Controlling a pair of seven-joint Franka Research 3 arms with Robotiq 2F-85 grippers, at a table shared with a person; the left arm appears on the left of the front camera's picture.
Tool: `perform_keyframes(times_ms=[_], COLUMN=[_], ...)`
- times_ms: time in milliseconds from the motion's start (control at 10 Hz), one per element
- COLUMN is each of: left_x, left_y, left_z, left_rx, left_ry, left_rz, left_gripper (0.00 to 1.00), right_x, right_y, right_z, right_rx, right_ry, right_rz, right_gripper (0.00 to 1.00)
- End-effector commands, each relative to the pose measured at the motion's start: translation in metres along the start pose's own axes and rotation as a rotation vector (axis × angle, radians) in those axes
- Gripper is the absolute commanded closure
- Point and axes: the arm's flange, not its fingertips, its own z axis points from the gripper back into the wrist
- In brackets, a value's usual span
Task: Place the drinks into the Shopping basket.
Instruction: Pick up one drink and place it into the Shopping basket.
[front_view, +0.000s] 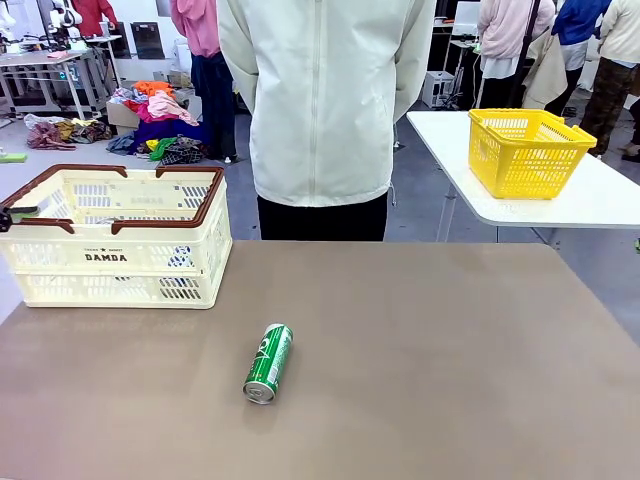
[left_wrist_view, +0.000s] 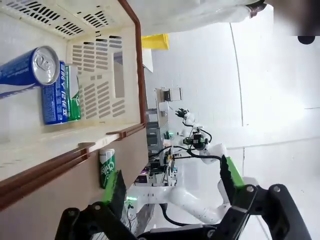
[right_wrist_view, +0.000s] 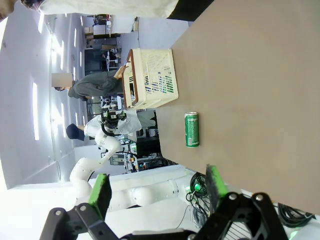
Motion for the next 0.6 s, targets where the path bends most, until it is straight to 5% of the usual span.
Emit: perform_keyframes(times_ms=[0, 500], left_x=[0.0013, 0.0013], left_y=[-0.0241, -0.0241], left_z=[0.0004, 0.0004], left_rx=[0.022, 0.022], left_ry=[-0.012, -0.012], left_rz=[0.013, 0.013], left_gripper=[0.0, 0.0], right_x=[0.0004, 0.0004], right_y=[0.0056, 0.0056], right_z=[-0.0005, -0.0005], right_rx=[0.024, 0.024], right_ry=[-0.007, -0.007], right_rz=[-0.017, -0.017], right_gripper=[0.0, 0.0])
